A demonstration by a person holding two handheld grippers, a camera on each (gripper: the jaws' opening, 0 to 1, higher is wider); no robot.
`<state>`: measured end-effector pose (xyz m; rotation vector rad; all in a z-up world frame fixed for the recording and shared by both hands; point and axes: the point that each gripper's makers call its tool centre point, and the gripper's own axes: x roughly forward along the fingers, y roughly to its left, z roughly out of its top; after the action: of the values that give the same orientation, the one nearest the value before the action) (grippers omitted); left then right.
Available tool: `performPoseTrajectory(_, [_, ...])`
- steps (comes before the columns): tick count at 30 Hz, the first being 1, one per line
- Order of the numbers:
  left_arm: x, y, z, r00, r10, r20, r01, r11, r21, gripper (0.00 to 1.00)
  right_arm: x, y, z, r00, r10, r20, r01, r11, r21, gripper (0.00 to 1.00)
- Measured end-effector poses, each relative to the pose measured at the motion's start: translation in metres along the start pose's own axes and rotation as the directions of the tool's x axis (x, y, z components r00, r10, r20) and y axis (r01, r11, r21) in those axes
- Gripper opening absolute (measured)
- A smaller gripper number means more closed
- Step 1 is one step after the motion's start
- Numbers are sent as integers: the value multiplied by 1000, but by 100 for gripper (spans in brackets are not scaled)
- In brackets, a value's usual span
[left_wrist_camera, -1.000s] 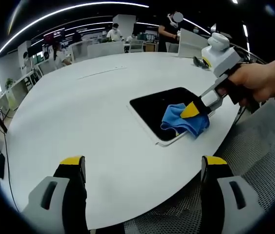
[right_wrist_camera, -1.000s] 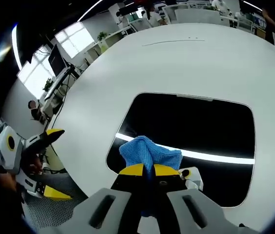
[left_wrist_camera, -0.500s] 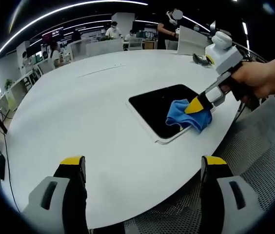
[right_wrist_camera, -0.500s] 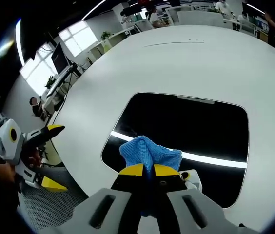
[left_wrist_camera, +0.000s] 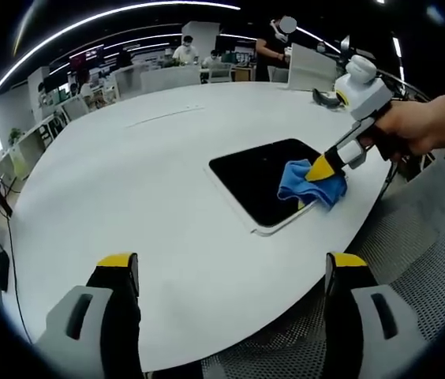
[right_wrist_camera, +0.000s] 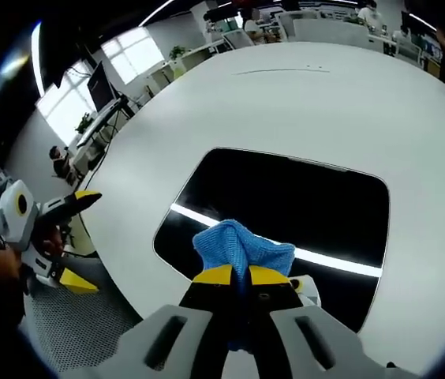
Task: Wipe the mirror surface with the cleaning cloth until all visible marks leave the cleaned area.
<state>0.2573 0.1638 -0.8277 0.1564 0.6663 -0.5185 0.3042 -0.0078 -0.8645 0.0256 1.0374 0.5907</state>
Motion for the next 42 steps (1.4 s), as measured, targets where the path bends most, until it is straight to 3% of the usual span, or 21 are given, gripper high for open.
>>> performPoseTrajectory(8, [-1,-2,1,1000,-8,3,8,1000,-16,98,1,-3,3,1000,-7,-7,6,1000,-29,0])
performPoseTrajectory(42, [-1,1,0,1000,-9,11,9,999,-32,97,33,-46,74,1000,-13,12,14,998,-60,0])
